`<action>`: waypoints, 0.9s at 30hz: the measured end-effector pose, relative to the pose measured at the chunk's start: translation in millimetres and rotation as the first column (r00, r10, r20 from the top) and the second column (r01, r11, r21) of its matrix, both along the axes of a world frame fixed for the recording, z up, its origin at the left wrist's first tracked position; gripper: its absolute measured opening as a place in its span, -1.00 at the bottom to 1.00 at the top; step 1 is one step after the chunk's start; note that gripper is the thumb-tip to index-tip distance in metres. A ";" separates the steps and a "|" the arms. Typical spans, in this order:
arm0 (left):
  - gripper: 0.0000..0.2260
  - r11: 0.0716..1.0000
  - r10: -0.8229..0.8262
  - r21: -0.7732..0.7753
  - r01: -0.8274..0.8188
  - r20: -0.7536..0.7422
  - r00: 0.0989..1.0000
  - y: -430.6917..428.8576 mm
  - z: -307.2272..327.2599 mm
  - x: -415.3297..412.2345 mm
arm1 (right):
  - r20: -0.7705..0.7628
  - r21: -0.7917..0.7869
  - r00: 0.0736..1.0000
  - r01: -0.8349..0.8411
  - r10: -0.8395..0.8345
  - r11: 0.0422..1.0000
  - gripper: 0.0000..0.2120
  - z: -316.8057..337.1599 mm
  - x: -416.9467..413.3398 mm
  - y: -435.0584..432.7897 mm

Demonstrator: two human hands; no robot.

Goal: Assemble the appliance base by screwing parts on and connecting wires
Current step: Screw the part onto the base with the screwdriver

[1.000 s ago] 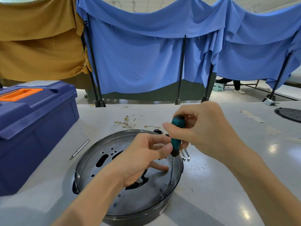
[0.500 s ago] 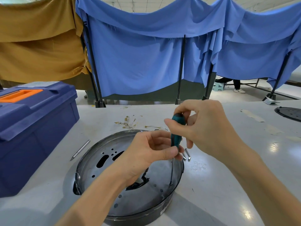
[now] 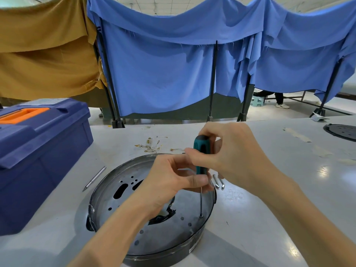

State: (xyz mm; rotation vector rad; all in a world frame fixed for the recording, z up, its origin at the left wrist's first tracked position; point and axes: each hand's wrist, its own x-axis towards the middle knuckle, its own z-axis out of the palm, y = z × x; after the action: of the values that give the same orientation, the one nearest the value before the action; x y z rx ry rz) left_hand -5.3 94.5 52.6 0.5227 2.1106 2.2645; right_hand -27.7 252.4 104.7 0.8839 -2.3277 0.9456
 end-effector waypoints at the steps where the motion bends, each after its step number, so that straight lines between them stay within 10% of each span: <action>1: -0.84 1.000 0.001 -0.002 -0.001 0.006 1.000 1.0 1.0 0.2 | -0.033 0.035 0.998 0.046 -0.045 0.998 -0.67 -0.8 -0.7 -0.9; 13: -0.76 0.998 -0.067 0.001 0.067 0.029 0.997 -3.1 -1.1 -2.6 | 0.192 -0.133 0.965 -0.156 0.180 0.979 -0.84 4.4 -5.4 8.4; 20: -0.82 1.000 -0.006 -0.020 0.007 0.029 1.000 2.4 -0.9 -4.1 | 0.040 -0.012 0.999 0.019 -0.019 1.000 -0.68 6.8 -1.6 6.7; 27: -0.77 0.992 -0.124 0.018 0.124 0.057 0.991 -1.4 -1.2 -0.7 | 0.067 -0.092 0.988 -0.131 0.137 0.987 -0.86 7.0 0.1 7.4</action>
State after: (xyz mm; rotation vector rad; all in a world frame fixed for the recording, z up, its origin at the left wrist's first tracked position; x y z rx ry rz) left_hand -6.1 93.1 51.4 0.5640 1.9775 2.2018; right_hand -27.6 259.8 111.6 0.9955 -2.2905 1.1442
